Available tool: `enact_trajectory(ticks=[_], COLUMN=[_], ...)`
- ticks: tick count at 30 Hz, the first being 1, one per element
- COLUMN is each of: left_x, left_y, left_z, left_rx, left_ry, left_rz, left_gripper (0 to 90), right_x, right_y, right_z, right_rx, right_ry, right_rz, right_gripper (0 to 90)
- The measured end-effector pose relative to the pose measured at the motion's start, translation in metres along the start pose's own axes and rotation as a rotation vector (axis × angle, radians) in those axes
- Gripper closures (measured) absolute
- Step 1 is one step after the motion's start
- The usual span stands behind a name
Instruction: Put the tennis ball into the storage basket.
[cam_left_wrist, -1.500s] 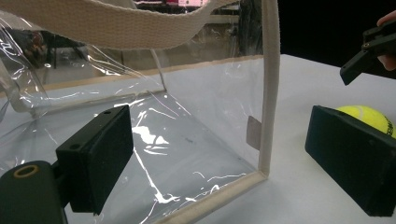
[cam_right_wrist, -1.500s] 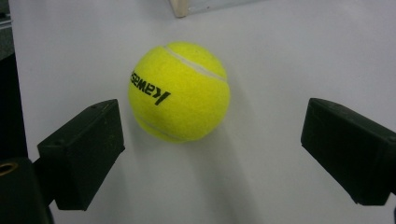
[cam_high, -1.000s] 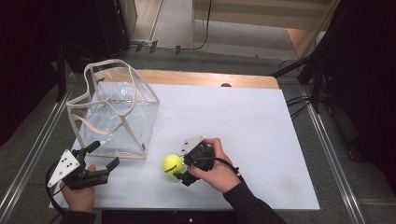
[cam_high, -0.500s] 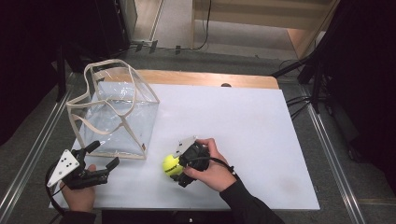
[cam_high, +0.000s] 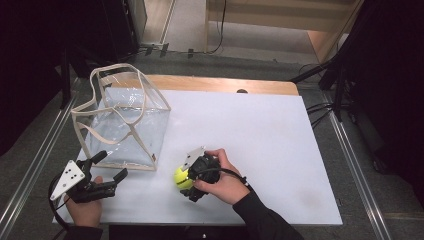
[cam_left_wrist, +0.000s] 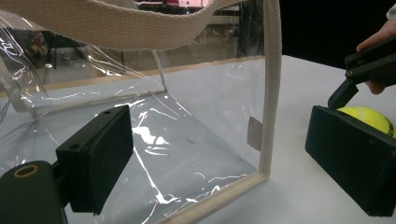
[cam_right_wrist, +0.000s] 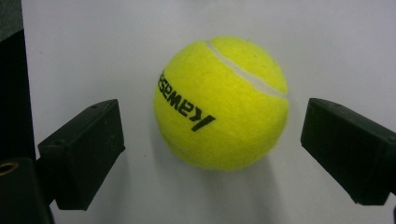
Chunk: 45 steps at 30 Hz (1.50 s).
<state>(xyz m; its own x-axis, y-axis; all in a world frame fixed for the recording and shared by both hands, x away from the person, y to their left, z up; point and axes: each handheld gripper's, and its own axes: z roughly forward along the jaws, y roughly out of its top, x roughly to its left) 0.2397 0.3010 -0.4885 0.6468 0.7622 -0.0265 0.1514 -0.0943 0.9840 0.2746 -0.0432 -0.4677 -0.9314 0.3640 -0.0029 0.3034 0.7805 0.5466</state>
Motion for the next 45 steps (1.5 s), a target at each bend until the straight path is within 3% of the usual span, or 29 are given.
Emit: enact_trajectory(ticks=[7, 15, 23, 26, 27, 45], left_x=[0.0, 0.0, 0.0, 0.0, 0.0, 0.001], left_y=[0.0, 0.0, 0.0, 0.0, 0.0, 0.0], left_z=[0.0, 0.0, 0.0, 0.0, 0.0, 0.0], left_rx=[0.001, 0.001, 0.0, 0.001, 0.002, 0.004], left_ry=[0.0, 0.0, -0.001, -0.001, -0.001, -0.001], left_rz=[0.001, 0.001, 0.001, 0.001, 0.001, 0.004], left_gripper=[8.3, 8.3, 8.3, 8.3, 8.3, 8.3], right_x=[-0.001, 0.0, -0.001, 0.0, -0.001, -0.001], right_y=[0.002, 0.004, 0.005, 0.006, 0.006, 0.008], right_z=[0.004, 0.009, 0.014, 0.015, 0.016, 0.023], right_rx=[0.006, 0.019, 0.03, 0.031, 0.021, 0.036], right_ry=[0.012, 0.021, 0.02, 0.012, 0.013, 0.003], right_rz=[-0.016, 0.003, 0.009, 0.007, -0.008, 0.016], right_gripper=[4.9, 5.0, 5.4, 11.0, 11.1, 12.1])
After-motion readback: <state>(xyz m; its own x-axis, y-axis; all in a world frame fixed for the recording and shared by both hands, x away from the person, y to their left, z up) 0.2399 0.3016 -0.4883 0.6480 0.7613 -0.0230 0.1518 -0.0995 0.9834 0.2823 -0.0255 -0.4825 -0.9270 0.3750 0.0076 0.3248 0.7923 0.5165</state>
